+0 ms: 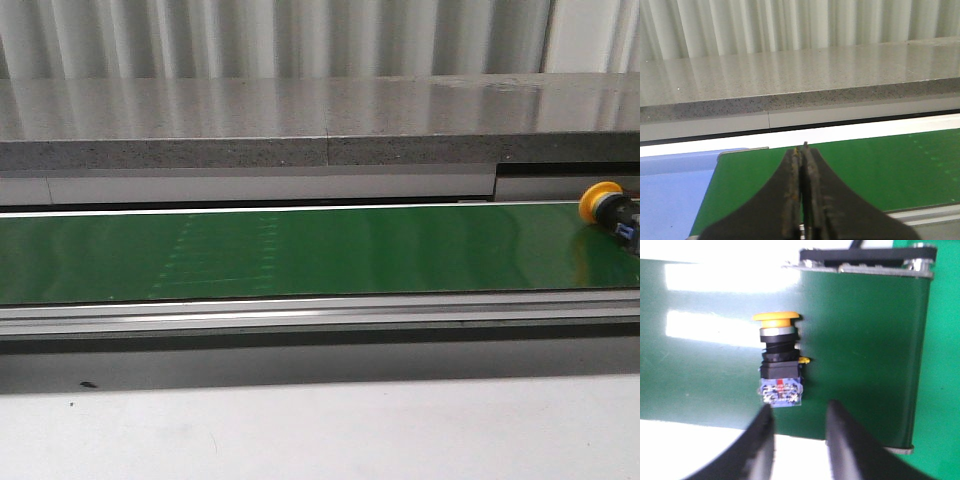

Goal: Move button from right to left

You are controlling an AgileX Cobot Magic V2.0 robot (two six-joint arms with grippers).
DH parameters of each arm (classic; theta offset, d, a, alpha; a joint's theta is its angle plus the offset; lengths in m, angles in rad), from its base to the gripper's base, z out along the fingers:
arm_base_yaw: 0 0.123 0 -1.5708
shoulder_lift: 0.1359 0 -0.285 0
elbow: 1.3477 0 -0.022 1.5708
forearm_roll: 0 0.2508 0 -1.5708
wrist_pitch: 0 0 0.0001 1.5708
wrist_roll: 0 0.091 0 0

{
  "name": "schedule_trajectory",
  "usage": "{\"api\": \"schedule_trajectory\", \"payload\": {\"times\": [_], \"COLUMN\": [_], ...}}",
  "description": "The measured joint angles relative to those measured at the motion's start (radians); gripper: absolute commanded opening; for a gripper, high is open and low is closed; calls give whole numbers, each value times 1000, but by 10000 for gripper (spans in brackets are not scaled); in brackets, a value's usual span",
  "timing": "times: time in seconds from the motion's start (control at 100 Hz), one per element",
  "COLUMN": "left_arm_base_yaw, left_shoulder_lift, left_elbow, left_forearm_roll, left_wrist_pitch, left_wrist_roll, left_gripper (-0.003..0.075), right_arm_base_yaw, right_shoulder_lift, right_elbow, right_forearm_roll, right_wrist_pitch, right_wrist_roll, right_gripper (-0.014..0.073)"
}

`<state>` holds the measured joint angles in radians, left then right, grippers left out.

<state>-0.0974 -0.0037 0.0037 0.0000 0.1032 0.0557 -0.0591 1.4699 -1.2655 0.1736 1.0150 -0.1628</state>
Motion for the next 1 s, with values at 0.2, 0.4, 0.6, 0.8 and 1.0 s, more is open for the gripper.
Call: {"api": "schedule_trajectory", "payload": {"times": [0.2,0.4,0.6,0.8,1.0], "left_arm_base_yaw": [0,0,0,0,0], "left_shoulder_lift": [0,0,0,0,0], "left_elbow": [0,0,0,0,0], "left_forearm_roll": [0,0,0,0,0], "left_wrist_pitch": [0,0,0,0,0], "left_wrist_roll": [0,0,0,0,0], "left_gripper": [-21,-20,-20,-20,-20], "right_arm_base_yaw": [8,8,8,8,8], "right_shoulder_lift": [-186,-370,-560,-758,-954], "right_elbow": [128,260,413,588,738], "right_forearm_roll": [5,5,5,5,5], "right_wrist_pitch": [-95,-154,-242,-378,-482], "right_wrist_roll": [-2,-11,-28,-32,-33], "right_gripper": [-68,-68,-68,-68,-68]}}
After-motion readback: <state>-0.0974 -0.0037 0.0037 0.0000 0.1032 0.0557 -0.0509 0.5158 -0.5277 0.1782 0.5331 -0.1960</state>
